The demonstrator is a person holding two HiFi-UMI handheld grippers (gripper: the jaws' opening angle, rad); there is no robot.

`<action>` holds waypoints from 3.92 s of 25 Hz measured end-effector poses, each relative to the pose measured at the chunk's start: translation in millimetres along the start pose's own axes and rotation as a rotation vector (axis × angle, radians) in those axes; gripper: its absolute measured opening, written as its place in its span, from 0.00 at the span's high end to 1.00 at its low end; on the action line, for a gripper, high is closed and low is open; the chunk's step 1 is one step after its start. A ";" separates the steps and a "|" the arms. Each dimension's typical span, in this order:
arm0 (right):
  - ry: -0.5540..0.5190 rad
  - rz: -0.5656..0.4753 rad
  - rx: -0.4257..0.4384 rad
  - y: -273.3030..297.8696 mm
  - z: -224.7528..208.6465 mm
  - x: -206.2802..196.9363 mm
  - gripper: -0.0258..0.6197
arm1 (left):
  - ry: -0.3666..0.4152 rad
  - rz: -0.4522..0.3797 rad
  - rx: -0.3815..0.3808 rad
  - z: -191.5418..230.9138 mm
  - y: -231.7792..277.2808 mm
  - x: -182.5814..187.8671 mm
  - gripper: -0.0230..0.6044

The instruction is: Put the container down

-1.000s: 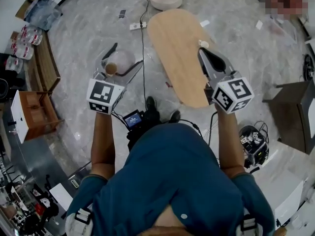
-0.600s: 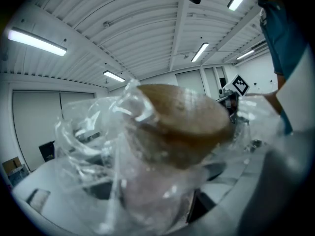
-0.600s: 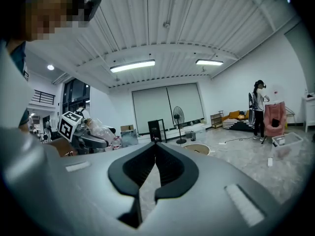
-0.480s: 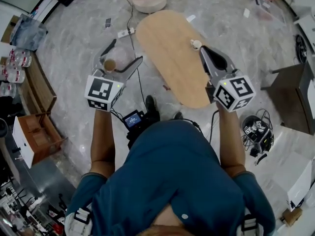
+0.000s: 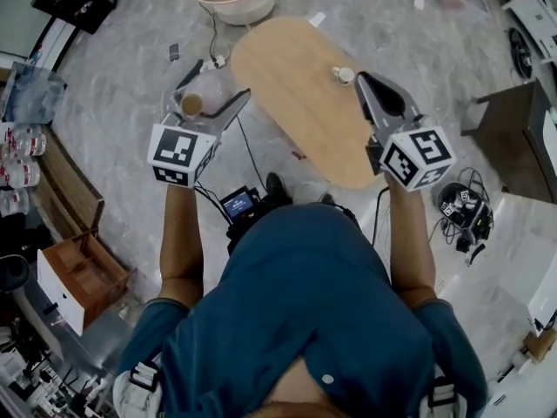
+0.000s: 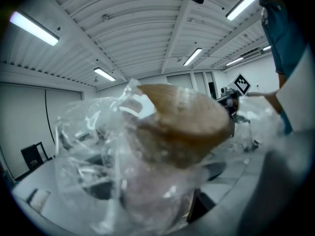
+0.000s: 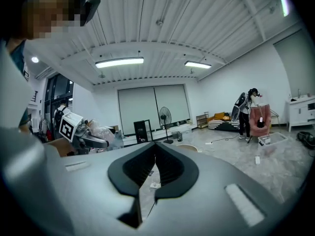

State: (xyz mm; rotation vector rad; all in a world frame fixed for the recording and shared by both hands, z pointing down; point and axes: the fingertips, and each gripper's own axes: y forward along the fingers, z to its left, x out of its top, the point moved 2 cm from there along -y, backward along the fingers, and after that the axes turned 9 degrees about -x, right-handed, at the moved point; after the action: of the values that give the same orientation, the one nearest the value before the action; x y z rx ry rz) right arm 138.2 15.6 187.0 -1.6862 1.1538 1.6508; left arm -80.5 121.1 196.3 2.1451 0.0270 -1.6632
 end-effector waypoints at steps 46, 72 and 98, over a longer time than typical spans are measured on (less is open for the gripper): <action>0.010 0.110 0.098 146.5 -59.3 -5.1 0.94 | -0.089 0.050 0.022 77.9 95.1 -27.9 0.31; 0.086 0.180 -0.021 236.4 -106.1 -30.7 0.94 | -0.102 0.115 -0.093 183.0 201.5 -73.6 0.31; 0.145 0.328 -0.125 304.6 -131.3 -94.1 0.94 | -0.215 0.230 -0.215 243.5 306.4 -193.8 0.31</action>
State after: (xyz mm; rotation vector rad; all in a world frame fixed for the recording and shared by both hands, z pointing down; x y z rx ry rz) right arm -36.7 -228.4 356.7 -1.7920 1.4909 1.8525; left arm -277.1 -194.0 426.1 1.7348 -0.0959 -1.6631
